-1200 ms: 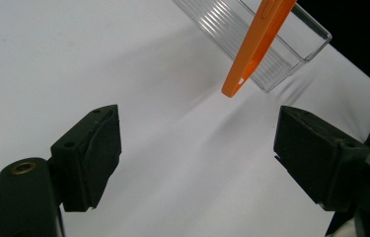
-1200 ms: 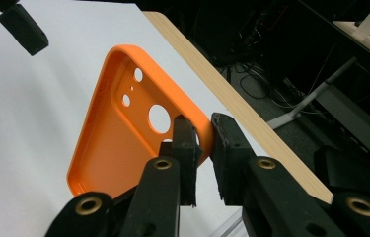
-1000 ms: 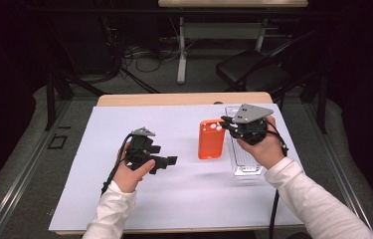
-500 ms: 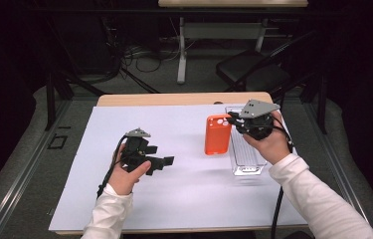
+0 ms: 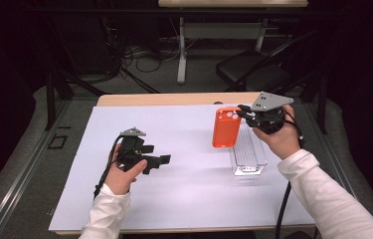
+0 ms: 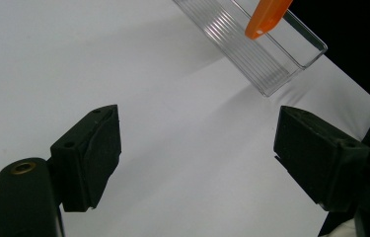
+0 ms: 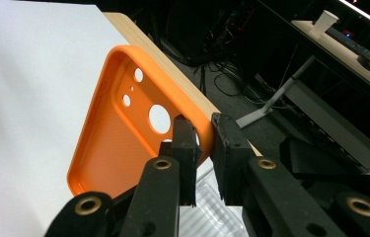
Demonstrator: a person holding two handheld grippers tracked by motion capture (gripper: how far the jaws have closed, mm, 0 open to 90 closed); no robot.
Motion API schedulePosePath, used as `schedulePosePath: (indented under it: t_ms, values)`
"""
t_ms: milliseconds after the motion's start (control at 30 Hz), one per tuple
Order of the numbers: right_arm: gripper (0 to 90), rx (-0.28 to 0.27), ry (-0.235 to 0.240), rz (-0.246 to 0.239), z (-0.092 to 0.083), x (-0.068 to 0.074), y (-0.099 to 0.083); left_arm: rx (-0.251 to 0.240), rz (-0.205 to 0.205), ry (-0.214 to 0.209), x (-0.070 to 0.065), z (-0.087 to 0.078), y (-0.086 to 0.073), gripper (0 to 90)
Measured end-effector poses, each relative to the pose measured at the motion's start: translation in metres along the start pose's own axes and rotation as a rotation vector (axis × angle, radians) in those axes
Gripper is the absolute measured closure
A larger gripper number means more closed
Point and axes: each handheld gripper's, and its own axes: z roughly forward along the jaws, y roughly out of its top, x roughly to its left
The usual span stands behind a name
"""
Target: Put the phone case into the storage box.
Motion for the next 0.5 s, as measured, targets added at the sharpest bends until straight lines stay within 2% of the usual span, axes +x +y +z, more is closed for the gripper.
schedulePosePath:
  t_ms: [500]
  values:
    - [81.1,0.024,-0.045,0.008,-0.011,-0.023,-0.009,0.003,-0.017,0.008,0.003,-0.002,-0.001,18.9]
